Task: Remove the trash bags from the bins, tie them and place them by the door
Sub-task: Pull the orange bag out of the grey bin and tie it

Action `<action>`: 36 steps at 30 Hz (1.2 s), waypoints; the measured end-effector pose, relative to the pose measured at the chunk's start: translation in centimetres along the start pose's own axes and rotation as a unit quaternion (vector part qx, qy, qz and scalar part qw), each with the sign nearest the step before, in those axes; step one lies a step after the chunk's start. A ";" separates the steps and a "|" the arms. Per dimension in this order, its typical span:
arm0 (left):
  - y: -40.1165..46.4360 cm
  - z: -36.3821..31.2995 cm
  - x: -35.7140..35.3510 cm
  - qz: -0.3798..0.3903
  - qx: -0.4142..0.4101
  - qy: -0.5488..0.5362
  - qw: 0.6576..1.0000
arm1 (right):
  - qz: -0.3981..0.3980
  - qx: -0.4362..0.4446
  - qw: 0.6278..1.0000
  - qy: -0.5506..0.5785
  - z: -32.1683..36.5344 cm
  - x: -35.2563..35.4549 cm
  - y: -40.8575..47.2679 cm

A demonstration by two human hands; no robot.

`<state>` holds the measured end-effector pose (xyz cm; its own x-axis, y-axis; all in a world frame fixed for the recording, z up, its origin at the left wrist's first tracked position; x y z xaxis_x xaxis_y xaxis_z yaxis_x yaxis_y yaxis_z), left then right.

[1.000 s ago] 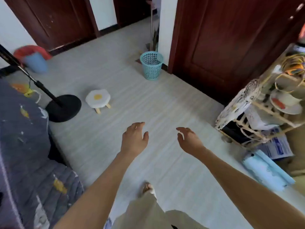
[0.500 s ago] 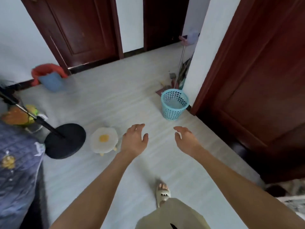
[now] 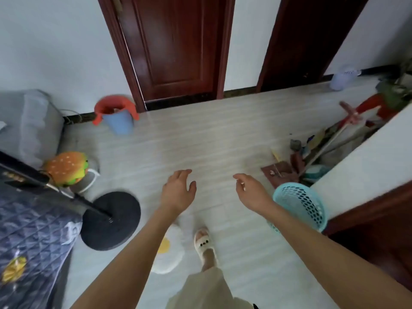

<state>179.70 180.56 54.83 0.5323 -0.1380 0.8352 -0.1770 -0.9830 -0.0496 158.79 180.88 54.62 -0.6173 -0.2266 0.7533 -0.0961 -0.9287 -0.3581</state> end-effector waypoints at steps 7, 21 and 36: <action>19.5 7.5 8.0 -0.046 0.046 -0.055 0.996 | 0.048 0.004 0.999 0.011 13.2 2.4 20.4; 48.9 30.6 21.2 -0.092 0.149 -0.068 0.982 | 0.125 0.054 0.990 0.017 38.5 -5.9 54.5; 71.2 60.0 39.9 -0.095 0.234 -0.074 0.965 | 0.176 0.016 0.984 0.015 68.5 -18.9 80.2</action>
<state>237.98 97.79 51.72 0.6376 0.0676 0.7674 0.3103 -0.9343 -0.1755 216.24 90.56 49.41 -0.6303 -0.5275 0.5697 0.1516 -0.8032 -0.5761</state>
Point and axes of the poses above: each hand's wrist, its own y-axis towards the middle knuckle, its own x-axis out of the back of the hand, z = x × y, the point moved 3 cm from there along y, towards the middle knuckle, and after that the axes turned 9 degrees about -x, right-handed, at the moved point
